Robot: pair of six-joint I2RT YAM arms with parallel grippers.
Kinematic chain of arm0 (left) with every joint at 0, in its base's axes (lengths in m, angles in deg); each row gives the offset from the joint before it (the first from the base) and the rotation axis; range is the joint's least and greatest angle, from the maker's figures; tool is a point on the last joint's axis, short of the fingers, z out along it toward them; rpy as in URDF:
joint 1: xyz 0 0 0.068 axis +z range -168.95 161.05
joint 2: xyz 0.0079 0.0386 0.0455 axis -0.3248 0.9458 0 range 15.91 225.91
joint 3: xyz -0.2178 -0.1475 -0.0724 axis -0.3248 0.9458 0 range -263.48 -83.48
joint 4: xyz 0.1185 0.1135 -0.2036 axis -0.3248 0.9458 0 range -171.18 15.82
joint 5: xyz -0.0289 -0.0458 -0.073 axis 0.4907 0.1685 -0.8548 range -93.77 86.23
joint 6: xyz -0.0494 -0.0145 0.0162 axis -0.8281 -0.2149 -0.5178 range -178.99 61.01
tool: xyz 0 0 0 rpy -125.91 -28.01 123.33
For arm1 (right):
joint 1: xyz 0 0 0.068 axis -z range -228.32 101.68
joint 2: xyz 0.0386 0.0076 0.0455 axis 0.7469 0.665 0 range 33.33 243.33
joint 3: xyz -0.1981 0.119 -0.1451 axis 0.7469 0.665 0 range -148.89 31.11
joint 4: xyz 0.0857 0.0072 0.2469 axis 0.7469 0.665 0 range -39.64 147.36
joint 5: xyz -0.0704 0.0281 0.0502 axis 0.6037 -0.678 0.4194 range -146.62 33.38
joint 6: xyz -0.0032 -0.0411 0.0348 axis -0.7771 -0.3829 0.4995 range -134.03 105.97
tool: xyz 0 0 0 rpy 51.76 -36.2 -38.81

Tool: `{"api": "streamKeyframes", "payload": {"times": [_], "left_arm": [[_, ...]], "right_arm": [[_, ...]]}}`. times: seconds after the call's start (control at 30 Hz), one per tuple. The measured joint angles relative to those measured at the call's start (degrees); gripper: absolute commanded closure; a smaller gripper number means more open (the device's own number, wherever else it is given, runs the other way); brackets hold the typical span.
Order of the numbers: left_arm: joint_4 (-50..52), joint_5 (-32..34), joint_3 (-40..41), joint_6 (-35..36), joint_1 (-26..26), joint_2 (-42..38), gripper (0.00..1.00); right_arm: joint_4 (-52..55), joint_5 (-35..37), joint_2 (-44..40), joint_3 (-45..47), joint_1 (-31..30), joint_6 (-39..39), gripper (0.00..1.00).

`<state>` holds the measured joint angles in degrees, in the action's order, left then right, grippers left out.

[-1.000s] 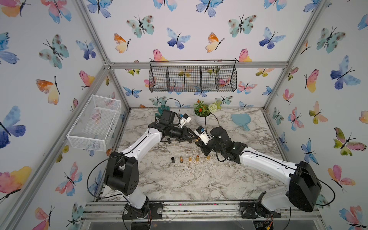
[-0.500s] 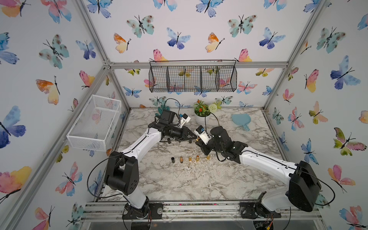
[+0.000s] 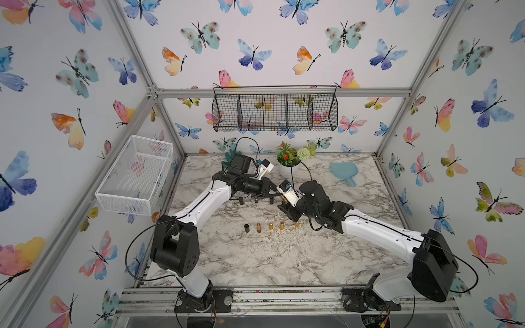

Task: Open the lipstick cap
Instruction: Place the lipstick at the center of the board.

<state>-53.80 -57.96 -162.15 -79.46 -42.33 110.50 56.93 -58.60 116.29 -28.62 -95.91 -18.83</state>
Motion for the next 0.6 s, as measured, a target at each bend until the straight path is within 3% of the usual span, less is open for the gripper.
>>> {"api": "streamKeyframes", "payload": {"times": [0.2,0.47,0.6], "left_arm": [[0.8,11.8,-4.0,1.2,-2.6,2.0,0.89],[0.6,37.2,-9.3,3.5,-18.1,8.1,0.88],[0.2,45.6,-12.4,5.0,-24.4,13.4,0.87]], "right_arm": [[5.4,7.5,-8.4,-0.2,0.0,-0.9,0.51],[10.1,20.9,-21.4,-2.6,0.0,-0.8,0.53],[11.6,25.3,-25.0,-1.8,0.0,0.5,0.53]]}}
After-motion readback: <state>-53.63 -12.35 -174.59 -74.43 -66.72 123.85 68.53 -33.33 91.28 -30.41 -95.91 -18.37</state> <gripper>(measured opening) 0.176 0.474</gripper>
